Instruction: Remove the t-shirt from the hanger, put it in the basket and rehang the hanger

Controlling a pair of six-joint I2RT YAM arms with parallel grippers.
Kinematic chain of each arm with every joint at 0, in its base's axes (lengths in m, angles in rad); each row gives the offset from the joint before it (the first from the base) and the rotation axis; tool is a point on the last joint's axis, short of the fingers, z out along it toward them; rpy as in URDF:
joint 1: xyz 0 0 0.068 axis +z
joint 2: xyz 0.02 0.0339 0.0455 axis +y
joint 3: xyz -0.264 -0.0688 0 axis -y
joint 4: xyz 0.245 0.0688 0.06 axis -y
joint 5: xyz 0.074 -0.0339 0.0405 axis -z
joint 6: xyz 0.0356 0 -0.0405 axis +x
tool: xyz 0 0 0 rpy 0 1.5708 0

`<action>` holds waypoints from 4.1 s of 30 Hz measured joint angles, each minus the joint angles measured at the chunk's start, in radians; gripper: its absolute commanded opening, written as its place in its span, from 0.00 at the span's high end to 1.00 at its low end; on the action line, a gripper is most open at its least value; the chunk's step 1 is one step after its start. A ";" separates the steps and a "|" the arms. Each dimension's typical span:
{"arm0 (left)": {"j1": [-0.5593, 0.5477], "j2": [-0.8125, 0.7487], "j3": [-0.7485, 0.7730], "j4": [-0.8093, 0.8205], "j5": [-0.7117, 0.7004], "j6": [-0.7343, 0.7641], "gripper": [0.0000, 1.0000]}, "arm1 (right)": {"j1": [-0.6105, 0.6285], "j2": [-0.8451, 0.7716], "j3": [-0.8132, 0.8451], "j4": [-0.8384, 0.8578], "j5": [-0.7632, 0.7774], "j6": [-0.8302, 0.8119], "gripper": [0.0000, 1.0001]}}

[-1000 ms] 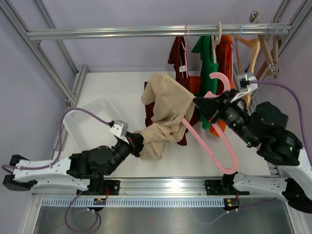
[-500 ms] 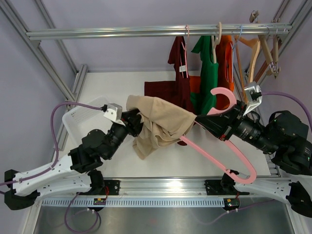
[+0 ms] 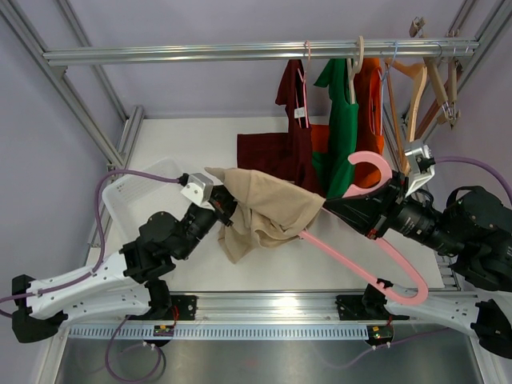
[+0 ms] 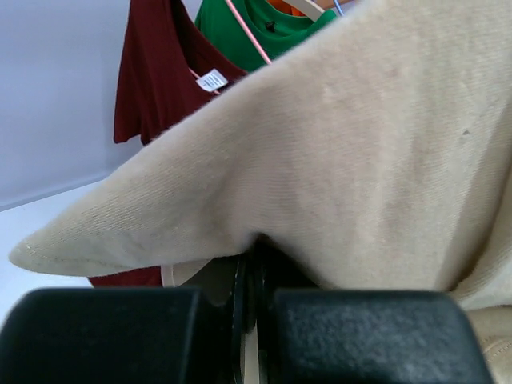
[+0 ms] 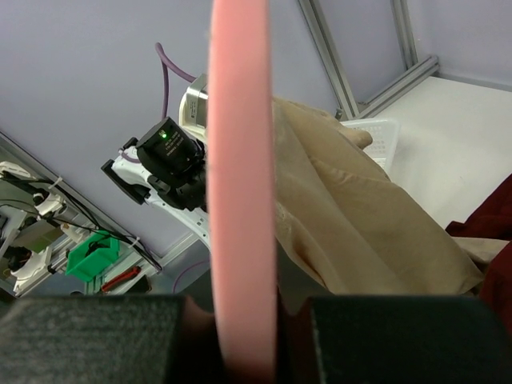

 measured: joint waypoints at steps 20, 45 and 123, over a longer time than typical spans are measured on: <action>0.053 0.185 0.715 -0.277 -0.177 0.282 1.00 | 0.000 -0.185 -0.049 -0.275 0.066 0.071 1.00; 0.423 0.119 0.648 -0.206 -0.250 0.568 1.00 | 0.000 -0.076 0.005 -0.291 0.118 0.031 1.00; 0.785 -0.659 -0.123 -0.867 1.083 -0.355 0.01 | -0.210 1.457 1.171 0.118 0.426 -0.339 1.00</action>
